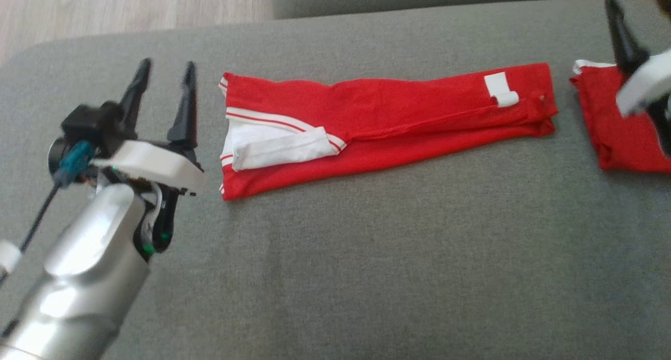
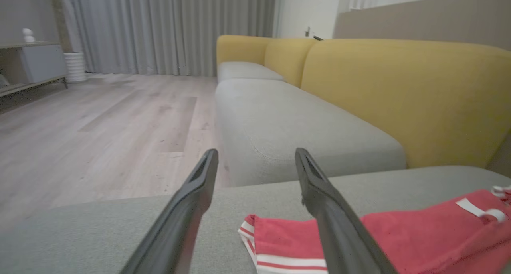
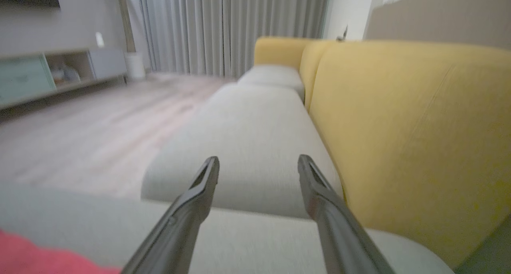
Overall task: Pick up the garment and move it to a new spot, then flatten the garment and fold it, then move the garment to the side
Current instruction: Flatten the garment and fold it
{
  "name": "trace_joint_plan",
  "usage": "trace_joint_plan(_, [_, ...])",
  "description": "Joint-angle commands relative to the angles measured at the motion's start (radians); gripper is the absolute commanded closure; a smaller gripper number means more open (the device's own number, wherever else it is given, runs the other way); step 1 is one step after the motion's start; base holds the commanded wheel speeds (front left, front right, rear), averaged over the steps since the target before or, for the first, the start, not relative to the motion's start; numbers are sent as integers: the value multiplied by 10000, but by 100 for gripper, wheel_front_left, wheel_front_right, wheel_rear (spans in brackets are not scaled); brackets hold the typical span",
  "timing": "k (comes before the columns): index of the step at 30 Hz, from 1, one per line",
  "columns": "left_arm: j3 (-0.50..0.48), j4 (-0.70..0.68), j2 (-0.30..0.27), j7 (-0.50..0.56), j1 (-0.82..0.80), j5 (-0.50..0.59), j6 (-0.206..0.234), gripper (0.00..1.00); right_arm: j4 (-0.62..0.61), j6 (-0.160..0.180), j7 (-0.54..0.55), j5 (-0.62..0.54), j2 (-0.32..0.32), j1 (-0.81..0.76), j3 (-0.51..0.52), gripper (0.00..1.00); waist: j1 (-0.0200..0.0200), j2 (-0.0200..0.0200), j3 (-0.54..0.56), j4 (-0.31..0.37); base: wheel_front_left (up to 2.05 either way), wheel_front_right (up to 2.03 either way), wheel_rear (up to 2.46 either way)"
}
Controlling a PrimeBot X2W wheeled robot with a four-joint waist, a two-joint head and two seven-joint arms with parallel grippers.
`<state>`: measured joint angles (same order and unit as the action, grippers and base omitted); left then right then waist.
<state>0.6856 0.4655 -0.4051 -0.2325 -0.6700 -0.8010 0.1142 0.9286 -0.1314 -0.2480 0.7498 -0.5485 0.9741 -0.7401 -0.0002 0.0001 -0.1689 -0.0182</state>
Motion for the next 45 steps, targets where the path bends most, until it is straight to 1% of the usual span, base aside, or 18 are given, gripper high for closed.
trace_joint_plan(1, [-610,-247,-130,-185,-54,76,160,0,-616,7,-130,-144,75,-48,693,0,2,-1,177,87,0,0,0])
trace_joint_plan(3, [-1348,-627,207,-275,227,260,483,0,-1490,7,-133,-704,430,-682,2120,0,2,-1,237,92,0,0,0])
trace_joint_plan(5, [-2108,-1356,493,-285,702,1066,666,0,-2418,7,-134,-1482,1018,-1624,3446,0,2,-1,262,109,0,0,0])
trace_joint_plan(7, [-2806,-2023,853,-288,1372,1909,727,0,-3364,7,-135,-2349,1796,-2702,4610,0,2,-1,293,113,0,0,0])
trace_joint_plan(8, [-2806,-2023,853,-288,1372,1909,727,0,-3364,7,-135,-2349,1796,-2702,4610,0,2,-1,293,113,0,0,0])
trace_joint_plan(10, [-3333,-2555,1195,-289,2054,2779,687,0,-4298,7,-135,-3121,2694,-3802,5598,0,2,-1,320,99,0,0,0])
trace_joint_plan(13, [-4079,-3060,1795,-290,3031,3682,504,0,-5455,7,-136,-4249,3910,-5284,6462,0,2,-1,351,86,0,0,0])
trace_joint_plan(14, [-4283,-3158,1982,-290,3325,3951,429,0,-5743,7,-136,-4529,4236,-5710,6644,0,2,-1,368,84,0,0,0])
trace_joint_plan(16, [-4717,-3262,2396,-291,3867,4282,232,0,-6202,7,-136,-4992,4621,-6423,6846,0,2,-1,377,95,0,0,0])
trace_joint_plan(19, [-5198,-3267,2798,-291,4433,4832,-137,0,-6517,7,-136,-5357,4864,-7169,6771,0,2,-1,327,133,0,0,0])
trace_joint_plan(22, [-5637,-3260,3084,-291,4643,5211,-490,0,-6651,7,-136,-5435,4943,-7457,6809,0,2,-1,189,147,0,0,0])
trace_joint_plan(26, [-6008,-3203,3335,-292,4579,5542,-879,0,-6711,7,-137,-5572,4972,-7331,6848,0,2,-1,-114,113,0,0,0])
trace_joint_plan(29, [-6120,-3203,3443,-292,4336,5742,-1085,0,-6420,7,-137,-5838,4976,-6833,7032,0,2,-1,-525,42,0,0,0])
trace_joint_plan(32, [-6081,-3140,3505,-292,4057,5872,-1254,0,-5750,7,-35,-6121,4978,-6101,7675,0,2,-1,-898,-102,0,0,0])
trace_joint_plan(35, [-6029,-3117,3533,-292,3791,5915,-1344,0,-4959,7,376,-6510,4938,-5292,8370,0,2,-1,-1299,-274,0,0,0])
trace_joint_plan(39, [-5825,-3080,3543,-292,3521,5759,-1344,0,-3808,7,844,-7217,4880,-4353,9494,0,2,-1,-1733,-500,0,0,0])
trace_joint_plan(43, [-5675,-3035,3546,-292,3346,5670,-1264,0,-2804,7,1060,-7895,4895,-3621,10670,0,2,-1,-1988,-666,0,0,0])
trace_joint_plan(45, [-5620,-2998,3546,-292,3283,5684,-1280,0,-2292,7,1169,-8163,4910,-3340,11025,0,2,-1,-2049,-724,0,0,0])
